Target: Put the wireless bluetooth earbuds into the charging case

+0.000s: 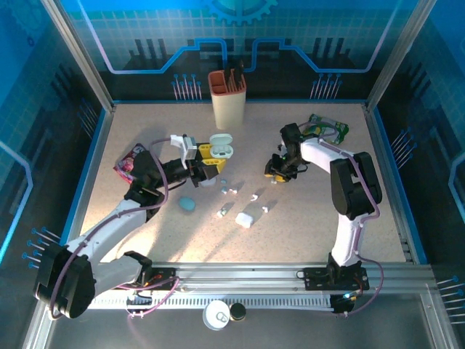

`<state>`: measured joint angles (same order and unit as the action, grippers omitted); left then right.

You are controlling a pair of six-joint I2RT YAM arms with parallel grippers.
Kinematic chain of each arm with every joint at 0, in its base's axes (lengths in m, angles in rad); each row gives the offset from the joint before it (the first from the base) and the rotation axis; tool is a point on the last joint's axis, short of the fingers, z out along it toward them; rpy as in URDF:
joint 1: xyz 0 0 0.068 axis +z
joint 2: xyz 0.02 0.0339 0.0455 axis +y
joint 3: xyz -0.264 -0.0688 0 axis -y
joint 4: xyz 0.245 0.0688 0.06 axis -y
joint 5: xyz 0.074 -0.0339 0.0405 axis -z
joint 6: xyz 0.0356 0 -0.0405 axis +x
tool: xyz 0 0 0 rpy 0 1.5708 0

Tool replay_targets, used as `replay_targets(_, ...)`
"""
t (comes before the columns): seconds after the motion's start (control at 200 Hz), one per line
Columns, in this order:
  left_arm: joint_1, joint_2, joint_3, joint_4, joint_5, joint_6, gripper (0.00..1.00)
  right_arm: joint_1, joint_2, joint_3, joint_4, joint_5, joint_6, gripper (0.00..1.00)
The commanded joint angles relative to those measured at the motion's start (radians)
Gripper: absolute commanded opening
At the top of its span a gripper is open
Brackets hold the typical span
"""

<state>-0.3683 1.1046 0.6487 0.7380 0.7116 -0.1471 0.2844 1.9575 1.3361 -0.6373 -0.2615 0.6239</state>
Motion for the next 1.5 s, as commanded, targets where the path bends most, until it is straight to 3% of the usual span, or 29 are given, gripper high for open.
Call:
replay_targets(0.0, 0.009, -0.023, -0.014, 0.019, 0.010, 0.020, 0.37, -0.003, 0.028, 0.034, -0.024, -0.025, -0.018, 0.39)
replay_targets(0.34, 0.036, -0.014, -0.065, 0.093, -0.023, -0.031, 0.36, 0.039, -0.076, 0.067, -0.129, 0.206, -0.172, 0.43)
replay_targets(0.535, 0.084, -0.019, -0.085, 0.136, -0.019, -0.074, 0.36, 0.111, -0.136, 0.049, -0.160, 0.303, -0.493, 0.49)
replay_targets(0.725, 0.109, -0.038, -0.089, 0.125, -0.016, -0.072, 0.36, 0.214, -0.108, 0.070, -0.236, 0.505, -0.757, 0.47)
replay_targets(0.955, 0.114, -0.067, -0.088, 0.102, -0.011, -0.063, 0.36, 0.277, -0.013, 0.140, -0.286, 0.629, -0.770, 0.43)
replay_targets(1.491, 0.114, -0.092, -0.094, 0.065, -0.001, -0.052, 0.36, 0.286, 0.167, 0.276, -0.352, 0.665, -0.695, 0.38)
